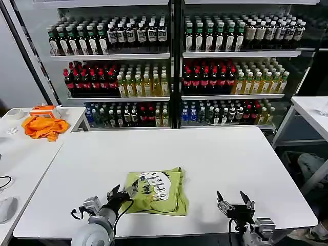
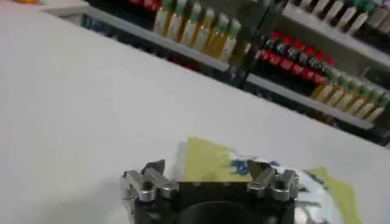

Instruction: Fold and organize the clothes.

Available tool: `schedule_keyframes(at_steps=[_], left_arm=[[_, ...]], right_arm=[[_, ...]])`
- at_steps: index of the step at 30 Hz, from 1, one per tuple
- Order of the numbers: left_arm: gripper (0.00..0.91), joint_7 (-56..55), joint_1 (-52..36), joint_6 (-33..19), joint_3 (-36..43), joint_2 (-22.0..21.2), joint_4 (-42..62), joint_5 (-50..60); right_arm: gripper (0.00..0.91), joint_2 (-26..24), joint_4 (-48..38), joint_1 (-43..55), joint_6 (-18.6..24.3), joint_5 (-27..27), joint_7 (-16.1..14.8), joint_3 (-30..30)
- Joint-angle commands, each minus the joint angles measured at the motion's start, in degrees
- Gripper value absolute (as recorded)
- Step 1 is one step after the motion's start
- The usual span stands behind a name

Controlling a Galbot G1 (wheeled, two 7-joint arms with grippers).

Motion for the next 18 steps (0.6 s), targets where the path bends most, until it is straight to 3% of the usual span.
schedule_keyframes(at_steps=[1,6,7,8,10,11,18], left_arm=[[0.907,2.4,0.4,1.5,-0.6,-1.8,3.1,-3.7],[0.907,3.2,-0.6,1.7,-0.4,-2.5,4.1,-6.9],[0.867,3.4,-0.9,1.7,-0.5,-2.7,4.6,-7.7],[0.584,3.7,-1.1,1.6,-0.7,-2.9,5.0,-9.1],[0.262,4.0,-1.5,1.6,-1.4,-3.3,5.1,-12.6],[0.03,4.2,-1.6,1.6,-1.6,-3.4,5.0,-14.3],[0.02,5.8,-1.0,1.7,-3.5,-4.3,4.7,-22.2]], right_arm=[[0.907,-0.1,0.3,-0.3,0.0,0.1,0.0,0.3],[0.907,0.1,0.4,-0.5,0.1,0.1,0.0,0.5],[0.907,0.2,0.4,-0.6,0.1,0.1,0.0,0.5],[0.907,0.3,0.4,-0.6,0.1,0.1,0.0,0.5],[0.907,0.5,0.4,-0.6,0.1,0.0,0.0,0.4],[0.907,0.6,0.4,-0.7,0.1,0.0,0.0,0.4],[0.907,1.0,0.7,-1.1,0.1,0.0,0.1,0.7]])
